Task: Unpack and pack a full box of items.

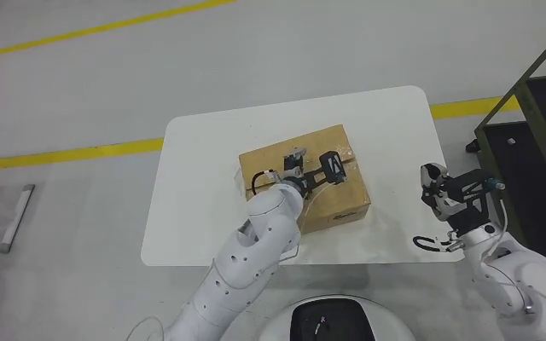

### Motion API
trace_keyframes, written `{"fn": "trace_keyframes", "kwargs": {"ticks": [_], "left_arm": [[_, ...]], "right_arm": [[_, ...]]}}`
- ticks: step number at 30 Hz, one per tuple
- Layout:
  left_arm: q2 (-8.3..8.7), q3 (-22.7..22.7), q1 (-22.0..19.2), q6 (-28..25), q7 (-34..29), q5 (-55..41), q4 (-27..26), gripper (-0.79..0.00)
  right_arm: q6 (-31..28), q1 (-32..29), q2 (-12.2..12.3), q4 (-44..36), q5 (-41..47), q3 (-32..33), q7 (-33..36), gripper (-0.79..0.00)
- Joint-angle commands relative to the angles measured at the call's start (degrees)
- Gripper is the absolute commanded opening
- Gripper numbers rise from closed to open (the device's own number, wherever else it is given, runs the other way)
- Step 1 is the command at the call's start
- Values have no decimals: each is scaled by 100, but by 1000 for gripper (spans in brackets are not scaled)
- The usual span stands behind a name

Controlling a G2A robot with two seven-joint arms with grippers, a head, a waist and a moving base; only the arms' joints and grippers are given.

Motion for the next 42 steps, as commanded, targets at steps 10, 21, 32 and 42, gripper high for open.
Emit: {"fn": "trace_keyframes", "kwargs": {"ticks": [10, 21, 32, 42], "left_arm": [[-118, -6, -241, 131, -53, 13, 324, 0], [-191, -2, -409, -296, -163, 16, 531, 0], [-279, 47, -595, -385, -137, 126, 830, 0], [-338, 1, -682, -182, -31, 345, 1001, 0]], "right_arm": [[-4, -107, -2, -48, 21, 42, -42, -785], [1, -139, -5, -85, 9, 30, -41, -785], [-4, -186, -7, -101, 50, 80, -75, -785], [-20, -252, -7, -150, 106, 151, -91, -785]]}}
